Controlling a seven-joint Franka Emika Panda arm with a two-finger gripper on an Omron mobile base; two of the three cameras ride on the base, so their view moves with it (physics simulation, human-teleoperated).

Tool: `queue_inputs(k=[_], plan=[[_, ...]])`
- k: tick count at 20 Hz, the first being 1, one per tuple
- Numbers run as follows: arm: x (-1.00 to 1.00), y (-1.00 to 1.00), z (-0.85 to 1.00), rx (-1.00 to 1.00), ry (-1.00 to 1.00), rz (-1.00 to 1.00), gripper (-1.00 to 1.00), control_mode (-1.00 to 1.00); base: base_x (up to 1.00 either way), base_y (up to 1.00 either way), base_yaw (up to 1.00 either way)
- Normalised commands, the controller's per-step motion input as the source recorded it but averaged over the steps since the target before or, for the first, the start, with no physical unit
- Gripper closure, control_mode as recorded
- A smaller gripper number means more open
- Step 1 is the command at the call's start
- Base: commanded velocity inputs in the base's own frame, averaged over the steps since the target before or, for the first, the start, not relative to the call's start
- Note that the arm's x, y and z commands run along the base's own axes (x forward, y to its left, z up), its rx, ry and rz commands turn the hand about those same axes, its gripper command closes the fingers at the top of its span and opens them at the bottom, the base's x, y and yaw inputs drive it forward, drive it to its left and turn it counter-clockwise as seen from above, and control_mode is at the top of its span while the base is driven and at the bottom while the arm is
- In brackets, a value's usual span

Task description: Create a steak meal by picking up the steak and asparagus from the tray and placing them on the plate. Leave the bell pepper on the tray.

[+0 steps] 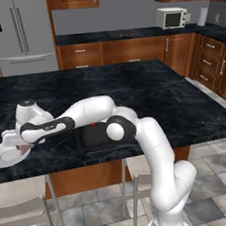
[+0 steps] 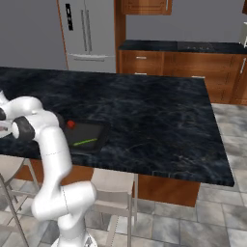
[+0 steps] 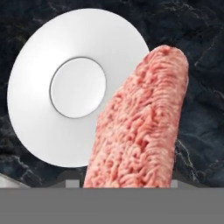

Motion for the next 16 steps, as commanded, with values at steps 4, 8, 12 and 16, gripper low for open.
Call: queue_inputs(k=[4, 8, 12, 16], plan=[[0.16, 0.14, -0.17, 0.0, 0.0, 0.0, 1.0, -1.0, 0.0, 0.0, 0.0], [0.13, 0.12, -0.14, 0.0, 0.0, 0.0, 1.0, -1.0, 0.0, 0.0, 0.0], [0.05, 0.26, -0.06, -0.02, -0.02, 0.02, 1.0, -1.0, 0.0, 0.0, 0.0], [0.03, 0.38, 0.0, -0.03, -0.05, 0.03, 1.0, -1.0, 0.0, 0.0, 0.0]])
